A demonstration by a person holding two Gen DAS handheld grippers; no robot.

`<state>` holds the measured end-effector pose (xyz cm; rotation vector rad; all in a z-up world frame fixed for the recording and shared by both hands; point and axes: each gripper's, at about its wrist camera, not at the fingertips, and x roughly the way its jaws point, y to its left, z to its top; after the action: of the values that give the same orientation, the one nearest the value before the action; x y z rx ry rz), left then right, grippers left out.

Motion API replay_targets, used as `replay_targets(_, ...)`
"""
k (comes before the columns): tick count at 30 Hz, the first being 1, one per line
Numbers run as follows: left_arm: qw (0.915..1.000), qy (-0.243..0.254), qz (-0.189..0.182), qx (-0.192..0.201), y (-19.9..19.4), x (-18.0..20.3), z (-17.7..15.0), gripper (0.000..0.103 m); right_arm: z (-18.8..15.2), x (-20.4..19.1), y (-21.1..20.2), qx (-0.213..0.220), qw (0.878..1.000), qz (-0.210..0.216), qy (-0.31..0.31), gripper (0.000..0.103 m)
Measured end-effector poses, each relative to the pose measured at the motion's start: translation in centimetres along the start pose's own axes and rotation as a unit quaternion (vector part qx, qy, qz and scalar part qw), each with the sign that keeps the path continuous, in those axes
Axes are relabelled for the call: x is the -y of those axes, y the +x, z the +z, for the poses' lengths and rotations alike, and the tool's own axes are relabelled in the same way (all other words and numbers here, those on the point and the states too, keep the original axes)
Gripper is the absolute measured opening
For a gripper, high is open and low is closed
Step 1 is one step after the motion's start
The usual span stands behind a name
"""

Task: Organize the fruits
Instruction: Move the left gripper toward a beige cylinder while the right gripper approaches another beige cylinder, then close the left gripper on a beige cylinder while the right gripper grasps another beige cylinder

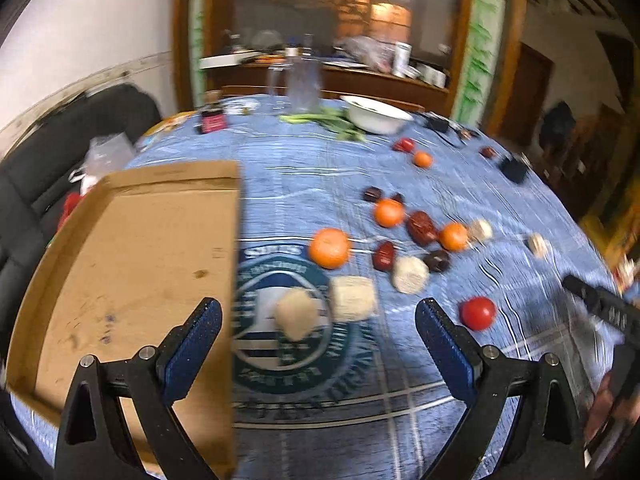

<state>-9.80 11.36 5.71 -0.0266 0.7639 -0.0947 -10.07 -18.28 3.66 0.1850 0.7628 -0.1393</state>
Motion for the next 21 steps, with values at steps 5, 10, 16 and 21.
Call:
replay_targets(5,0.9991,0.031,-0.025,-0.011,1.1,1.5,0.2,0.097,1.2,1.2,1.1,-0.019,1.000,0.009,0.014,0.102)
replay_targets(10,0.9973,0.022,-0.055,-0.043,2.7,1.3,0.6,0.078,1.3,-0.7,2.3,-0.043,0.998,0.048,-0.010,0.102)
replay_targets(16,0.9957,0.034,-0.061,-0.062,4.1,2.1,0.9,0.072,0.8,-3.9,3.2,-0.060,0.992,0.095,-0.049,0.101)
replay_targets(21,0.9955,0.051,-0.041,-0.068,4.9,2.7,1.5,0.072,1.7,-3.3,3.2,-0.043,0.995,0.076,-0.050,0.100)
